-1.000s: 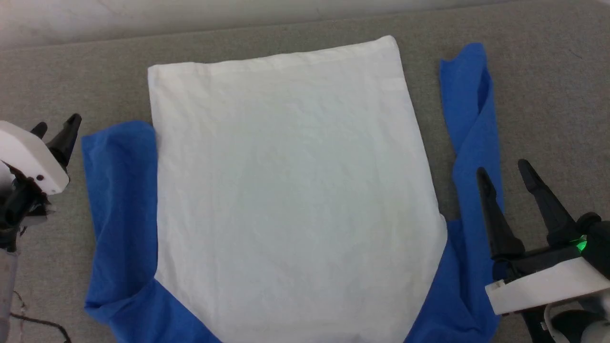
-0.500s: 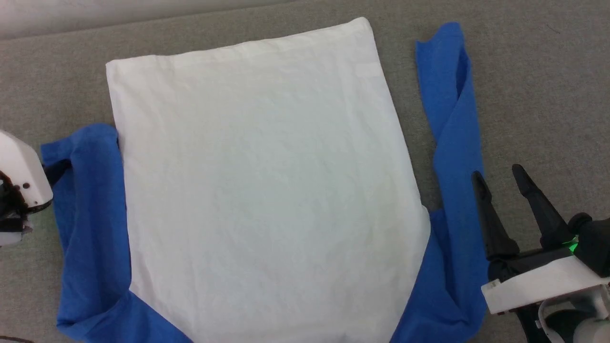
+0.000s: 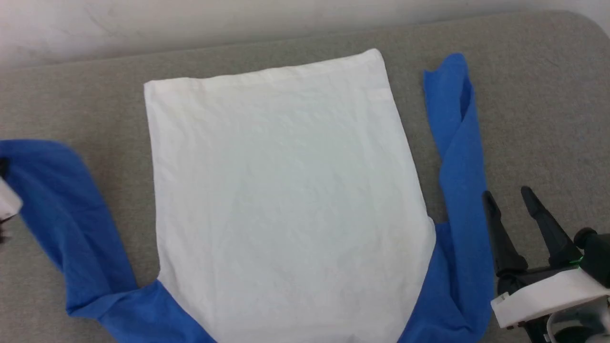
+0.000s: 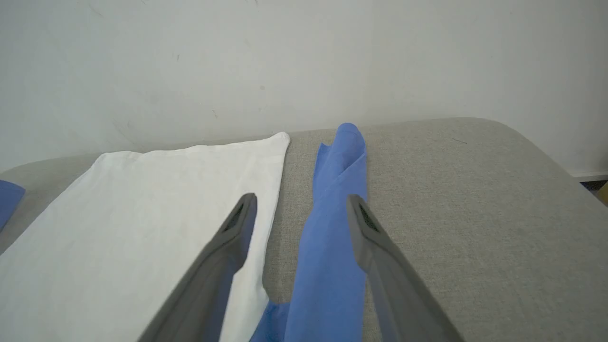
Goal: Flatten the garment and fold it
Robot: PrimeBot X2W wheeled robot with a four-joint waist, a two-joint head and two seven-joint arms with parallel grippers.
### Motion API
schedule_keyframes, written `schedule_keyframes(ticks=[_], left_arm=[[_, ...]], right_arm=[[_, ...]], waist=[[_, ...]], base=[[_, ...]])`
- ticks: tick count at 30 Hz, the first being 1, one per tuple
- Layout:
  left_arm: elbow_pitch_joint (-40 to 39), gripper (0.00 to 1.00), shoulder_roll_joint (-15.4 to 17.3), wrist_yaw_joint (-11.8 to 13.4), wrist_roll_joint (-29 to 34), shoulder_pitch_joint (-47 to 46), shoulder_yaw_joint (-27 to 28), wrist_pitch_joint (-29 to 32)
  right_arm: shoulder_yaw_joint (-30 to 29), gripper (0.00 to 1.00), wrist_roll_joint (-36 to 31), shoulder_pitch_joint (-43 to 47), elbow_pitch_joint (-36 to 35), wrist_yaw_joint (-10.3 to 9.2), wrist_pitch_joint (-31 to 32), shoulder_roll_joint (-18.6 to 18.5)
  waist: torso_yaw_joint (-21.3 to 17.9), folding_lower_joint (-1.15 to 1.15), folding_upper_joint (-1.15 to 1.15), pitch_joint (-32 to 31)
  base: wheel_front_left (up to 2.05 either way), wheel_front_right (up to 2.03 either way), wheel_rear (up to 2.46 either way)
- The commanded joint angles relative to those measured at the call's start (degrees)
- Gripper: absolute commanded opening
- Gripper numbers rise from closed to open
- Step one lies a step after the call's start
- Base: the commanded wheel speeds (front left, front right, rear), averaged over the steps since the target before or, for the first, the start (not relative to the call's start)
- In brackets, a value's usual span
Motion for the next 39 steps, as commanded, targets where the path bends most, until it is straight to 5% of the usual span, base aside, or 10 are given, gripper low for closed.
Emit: schedule_keyframes(ticks=[1,12,22,30,39], left_arm=[[-1.4,0.00,2.2,1.4,-0.4,2.4,2.2,-1.3],[-7.1,0.00,8.1,7.4,-2.5,11.9,11.5,-4.4],[-17.3,0.00,9.2,8.7,-1.6,17.9,13.6,-6.9],[-31.4,0.00,7.0,8.6,4.0,18.5,5.1,-7.3],[-43.8,0.00,-2.4,8.6,11.5,13.6,-12.6,-3.9]], right_arm=[[-0.5,1.00,0.3,1.1,-0.1,-0.04,0.4,0.1],[-1.8,1.00,0.7,3.8,-0.6,-0.04,2.0,0.3],[-2.8,1.00,0.8,4.8,-0.8,-0.04,2.3,0.5],[-3.9,1.00,0.9,5.6,-1.3,-0.04,2.7,0.6],[-3.8,1.00,1.1,6.2,-1.8,-0.04,3.2,0.7]], waist=[[3.1,0.00,-0.01,-3.7],[5.9,0.00,-0.01,-8.3],[4.7,0.00,-0.01,-10.3],[3.0,0.00,-0.01,-12.7],[0.0,0.00,-0.01,-13.3]], base=[[0.00,0.00,0.00],[0.00,0.00,0.00],[0.00,0.00,0.00],[0.00,0.00,0.00],[0.00,0.00,0.00]])
